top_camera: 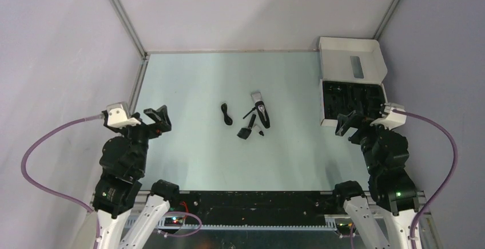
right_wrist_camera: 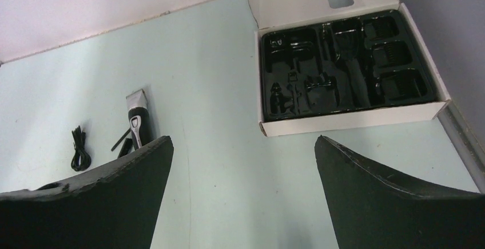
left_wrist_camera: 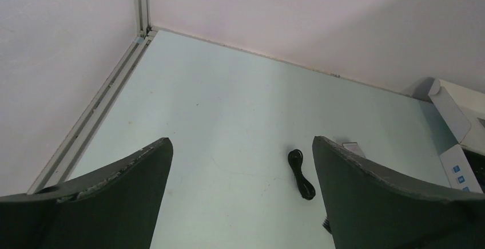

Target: Sort the hair-cutting tools

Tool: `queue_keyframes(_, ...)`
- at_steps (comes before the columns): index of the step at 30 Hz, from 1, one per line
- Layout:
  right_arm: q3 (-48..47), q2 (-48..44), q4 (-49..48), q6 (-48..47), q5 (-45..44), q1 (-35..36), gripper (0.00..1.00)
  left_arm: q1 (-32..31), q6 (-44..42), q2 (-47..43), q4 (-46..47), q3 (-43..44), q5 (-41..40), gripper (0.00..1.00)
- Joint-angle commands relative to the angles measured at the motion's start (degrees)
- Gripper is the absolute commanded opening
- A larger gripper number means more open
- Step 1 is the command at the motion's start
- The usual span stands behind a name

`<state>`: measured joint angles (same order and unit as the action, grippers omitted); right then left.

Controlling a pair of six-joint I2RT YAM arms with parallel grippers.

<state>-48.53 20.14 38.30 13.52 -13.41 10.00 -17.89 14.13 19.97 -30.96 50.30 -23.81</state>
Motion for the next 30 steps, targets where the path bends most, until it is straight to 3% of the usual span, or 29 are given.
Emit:
queue_keyframes(1,0.32,3.12,-1.74,0.63,1.94,-0.25,0.99,-0.25,0.85,0.53,2.88,-1.56,-0.94,1.0)
queue_keyframes(12,-0.84,16.13,-0.97,3.29,7.92,-2.08,0.99,-0.22,-0.69,2.96,4.84,-4.41,0.48,1.0)
queue_keyframes(20,-11.74,36.87,2.39,9.73,19.55,-7.54,0.99,-0.28,-2.14,12.34,3.61,-3.01,1.2,1.0)
queue_keyframes(23,-12.26,40.89,1.26,6.47,28.85,-8.8,0.99,-0.25,-4.72,15.9,3.04,-2.19,1.04,1.0)
queue_keyframes(30,-16.25,51.49,-1.39,6.39,16.01,-9.25,0.99,-0.13,-11.16,23.44,4.44,-1.03,-6.49,1.0)
